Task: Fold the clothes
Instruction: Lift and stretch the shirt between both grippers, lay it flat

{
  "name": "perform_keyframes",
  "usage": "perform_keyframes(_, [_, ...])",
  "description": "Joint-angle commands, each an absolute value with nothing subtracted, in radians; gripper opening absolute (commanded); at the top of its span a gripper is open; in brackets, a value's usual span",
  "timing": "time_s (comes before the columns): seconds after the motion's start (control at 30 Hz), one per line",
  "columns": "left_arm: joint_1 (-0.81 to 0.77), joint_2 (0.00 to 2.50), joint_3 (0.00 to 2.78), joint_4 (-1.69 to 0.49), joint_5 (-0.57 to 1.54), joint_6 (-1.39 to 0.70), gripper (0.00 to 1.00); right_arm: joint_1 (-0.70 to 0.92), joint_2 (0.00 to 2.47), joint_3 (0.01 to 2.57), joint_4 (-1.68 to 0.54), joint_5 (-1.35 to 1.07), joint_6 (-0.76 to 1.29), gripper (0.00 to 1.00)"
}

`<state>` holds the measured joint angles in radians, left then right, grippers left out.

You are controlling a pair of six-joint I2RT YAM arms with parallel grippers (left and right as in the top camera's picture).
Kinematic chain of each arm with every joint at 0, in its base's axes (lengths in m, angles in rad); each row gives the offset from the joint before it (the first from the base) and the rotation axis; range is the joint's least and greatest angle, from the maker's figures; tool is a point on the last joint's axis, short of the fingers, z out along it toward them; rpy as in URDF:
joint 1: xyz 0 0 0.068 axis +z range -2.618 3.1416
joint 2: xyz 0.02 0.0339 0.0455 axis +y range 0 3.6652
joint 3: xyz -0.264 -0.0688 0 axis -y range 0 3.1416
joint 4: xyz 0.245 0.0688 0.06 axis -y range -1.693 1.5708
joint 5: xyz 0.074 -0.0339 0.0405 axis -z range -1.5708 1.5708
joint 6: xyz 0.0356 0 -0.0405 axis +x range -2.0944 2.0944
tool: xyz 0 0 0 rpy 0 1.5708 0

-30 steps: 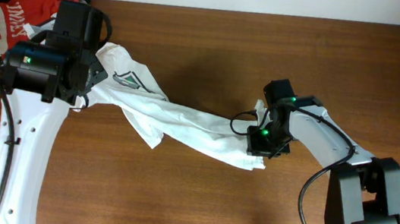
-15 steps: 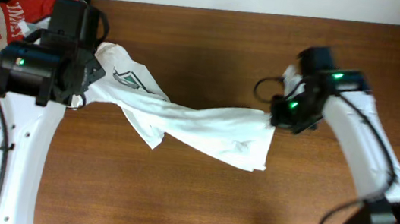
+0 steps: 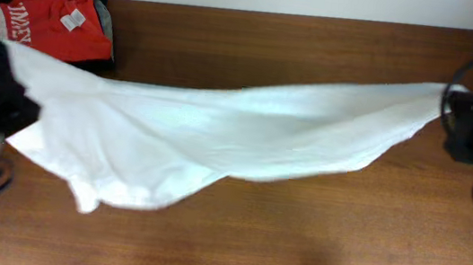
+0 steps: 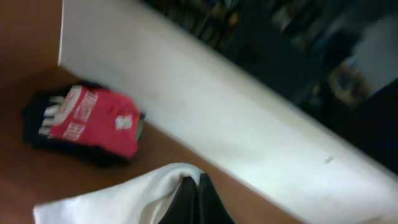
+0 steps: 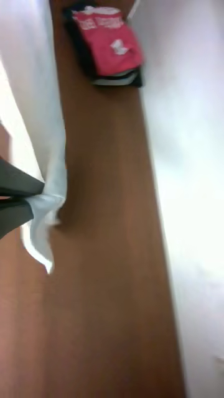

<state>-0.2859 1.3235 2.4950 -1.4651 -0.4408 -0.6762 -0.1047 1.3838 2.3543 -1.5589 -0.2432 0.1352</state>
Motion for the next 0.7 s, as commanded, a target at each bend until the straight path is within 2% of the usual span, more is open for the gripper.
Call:
perform_keyframes(0.0, [-0.287,1.338,2.539,-1.409,-0.498,-0.649,0.00,-0.121,1.389,2.408,-1.534,-0.196,0.153,0.04])
perform_keyframes(0.13, [-0.286,1.514,2.539,-1.373,-0.546,-0.618,0.00,-0.121,1.479,2.408,-1.487,-0.145,0.174,0.04])
perform_keyframes(0.33, [-0.268,1.921,2.539,-1.263,-0.546,-0.599,0.00,-0.121,1.787,2.408,-1.394,-0.145,0.173,0.04])
perform_keyframes(0.37, [-0.261,1.987,2.539,-1.230,-0.547,-0.596,0.00,-0.121,1.834,2.408,-1.381,-0.145,0.173,0.05])
perform_keyframes(0.4, [-0.252,2.077,2.539,-1.179,-0.546,-0.579,0.00,-0.121,1.904,2.407,-1.365,-0.145,0.170,0.13])
perform_keyframes(0.53, [-0.248,2.319,2.539,-1.121,-0.543,-0.554,0.01,-0.119,2.077,2.407,-1.341,-0.145,0.170,0.16])
perform_keyframes(0.57, [-0.248,2.369,2.539,-1.135,-0.540,-0.551,0.11,-0.119,2.104,2.407,-1.350,-0.145,0.170,0.43])
perform_keyframes(0.63, [-0.248,2.404,2.539,-1.174,-0.540,-0.551,0.61,-0.119,2.111,2.407,-1.361,-0.145,0.166,0.98])
perform_keyframes(0.67, [-0.248,2.405,2.539,-1.193,-0.540,-0.551,0.91,-0.119,2.104,2.407,-1.367,-0.146,0.167,0.99])
